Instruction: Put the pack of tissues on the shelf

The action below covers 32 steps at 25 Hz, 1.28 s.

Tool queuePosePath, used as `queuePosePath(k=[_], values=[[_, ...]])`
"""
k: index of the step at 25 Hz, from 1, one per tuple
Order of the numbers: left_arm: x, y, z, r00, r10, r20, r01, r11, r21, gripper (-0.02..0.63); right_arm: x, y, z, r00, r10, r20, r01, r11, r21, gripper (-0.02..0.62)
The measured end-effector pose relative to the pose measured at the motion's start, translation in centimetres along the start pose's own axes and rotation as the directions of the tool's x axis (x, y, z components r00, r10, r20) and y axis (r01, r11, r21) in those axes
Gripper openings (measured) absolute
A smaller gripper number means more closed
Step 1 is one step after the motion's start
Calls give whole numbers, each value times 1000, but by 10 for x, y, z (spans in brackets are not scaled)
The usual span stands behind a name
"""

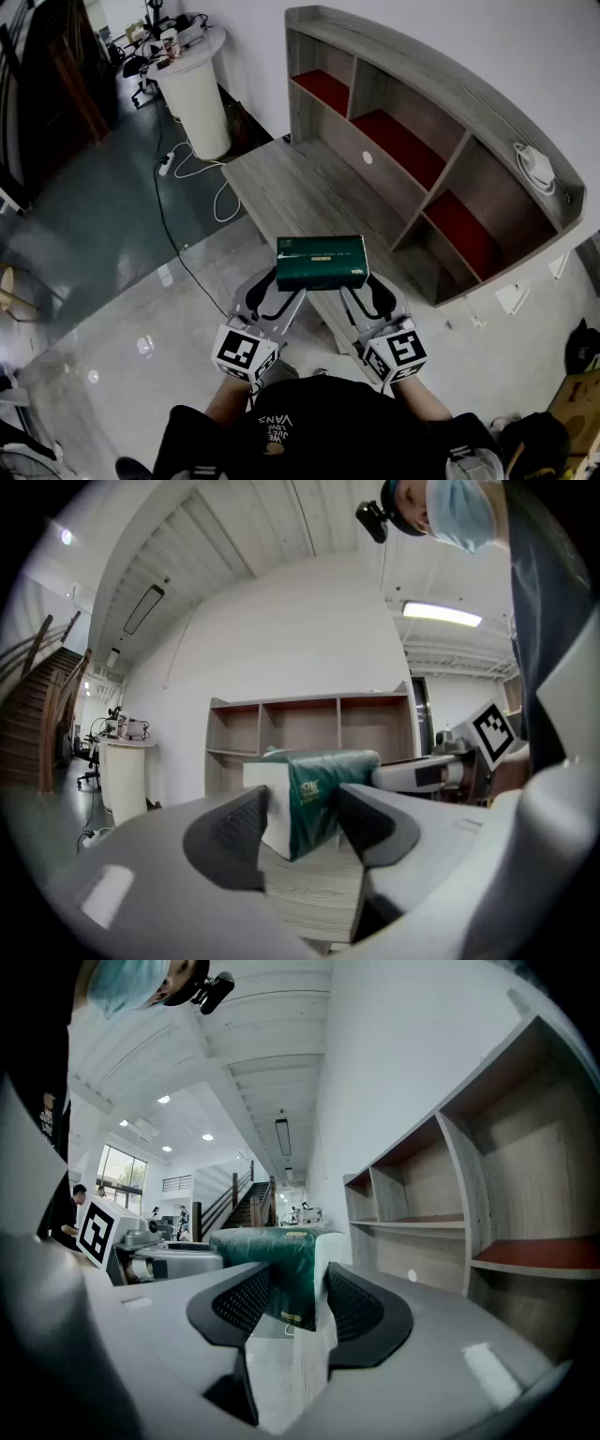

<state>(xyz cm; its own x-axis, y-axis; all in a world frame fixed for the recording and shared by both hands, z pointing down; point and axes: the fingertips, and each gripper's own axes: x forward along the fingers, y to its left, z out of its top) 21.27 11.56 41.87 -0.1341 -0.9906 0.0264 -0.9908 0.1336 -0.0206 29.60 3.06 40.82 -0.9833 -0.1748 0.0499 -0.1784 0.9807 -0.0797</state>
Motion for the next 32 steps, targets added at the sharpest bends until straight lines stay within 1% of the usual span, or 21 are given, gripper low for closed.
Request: queuePosePath(k=[3,7,14,18,22,25,32], values=[[-3,-2,-1,1000,8,-4,-8,1000,-2,262,-3,3,-2,1000,8,-11,-8,1000,2,193],[-4,-3,-1,1000,19,-5,-19,1000,-1,262,-3,3,-1,1000,16,2,-16,1000,-7,193],[-8,-7,-2,1000,23,4,-23,1000,-3,262,-6,3,-4,999,33,9,-33,999,38,193],[-3,1,-1,1000,13,12,-13,1000,-8,262,2,2,-1,1000,24,2,-24,1000,17,193],[5,24,-1,1000,-10,18,10,1000,-18,262,24,3,4,1000,2,-4,-2,1000,3,193],[14,45,2,999,-35,23,35,999,-10,262,44,3,6,1000,-26,2,26,1000,10,193],[21,113,9,997,-76,31,76,997,-4,262,107,20,14,997,-66,25,66,998,15,193]])
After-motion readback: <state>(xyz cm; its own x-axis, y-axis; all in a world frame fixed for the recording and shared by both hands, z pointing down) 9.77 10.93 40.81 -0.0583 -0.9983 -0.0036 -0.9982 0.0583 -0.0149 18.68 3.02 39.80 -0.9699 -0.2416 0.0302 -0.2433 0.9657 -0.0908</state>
